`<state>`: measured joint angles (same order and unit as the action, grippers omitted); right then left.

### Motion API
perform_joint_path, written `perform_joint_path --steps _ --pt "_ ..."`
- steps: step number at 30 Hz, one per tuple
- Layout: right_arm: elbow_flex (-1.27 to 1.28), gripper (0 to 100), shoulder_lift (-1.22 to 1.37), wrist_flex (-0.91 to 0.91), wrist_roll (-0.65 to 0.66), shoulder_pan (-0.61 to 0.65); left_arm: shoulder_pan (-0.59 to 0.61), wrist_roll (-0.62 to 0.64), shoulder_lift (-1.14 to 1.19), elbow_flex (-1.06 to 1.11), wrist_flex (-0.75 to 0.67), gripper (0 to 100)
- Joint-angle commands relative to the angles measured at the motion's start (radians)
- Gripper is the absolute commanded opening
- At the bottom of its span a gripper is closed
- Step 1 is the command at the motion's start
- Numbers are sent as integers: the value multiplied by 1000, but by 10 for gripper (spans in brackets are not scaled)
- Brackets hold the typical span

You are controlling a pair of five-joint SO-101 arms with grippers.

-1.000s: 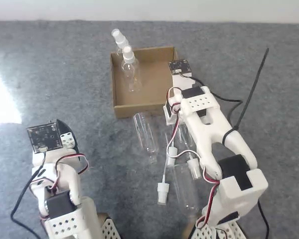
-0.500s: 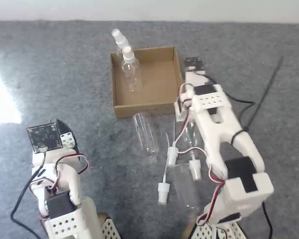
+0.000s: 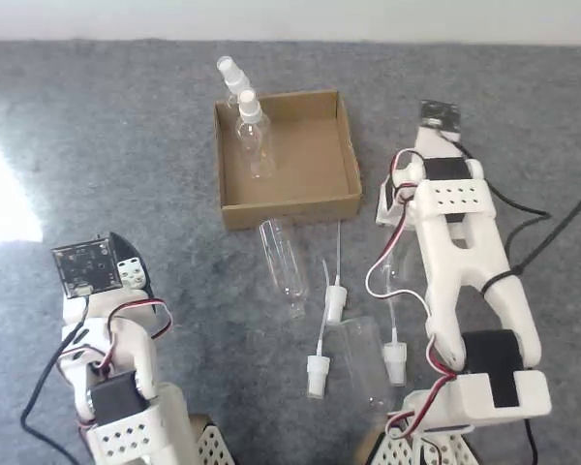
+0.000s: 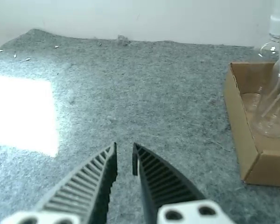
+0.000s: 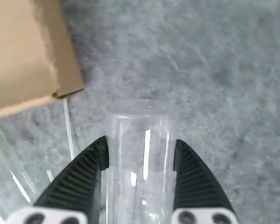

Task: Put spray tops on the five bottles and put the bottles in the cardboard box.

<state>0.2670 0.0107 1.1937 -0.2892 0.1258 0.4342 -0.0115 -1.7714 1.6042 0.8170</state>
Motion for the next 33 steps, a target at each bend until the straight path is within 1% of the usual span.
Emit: perform_joint_path --steps 1,3,6,14,16,20,25,33 --pt "-48 59 -70 15 -92 -30 5 -3 -6 -2 -35 56" --pt "-48 59 -70 10 -144 -48 3 -31 -6 -1 -35 56" --pt "-49 59 -68 7 -236 -76 3 -35 -6 -1 -35 56" --pt "-48 58 -64 7 -566 -131 3 -37 -6 -1 -35 56" --pt "-46 57 -62 10 -605 -150 3 -37 -6 -1 -35 56" --pt "-44 55 -62 15 -620 -188 3 -38 -6 -1 -35 56" --pt "-6 58 -64 8 -793 -255 3 -38 -6 -1 -35 56" --pt "83 60 -62 10 -870 -346 3 -38 -6 -1 -35 56"
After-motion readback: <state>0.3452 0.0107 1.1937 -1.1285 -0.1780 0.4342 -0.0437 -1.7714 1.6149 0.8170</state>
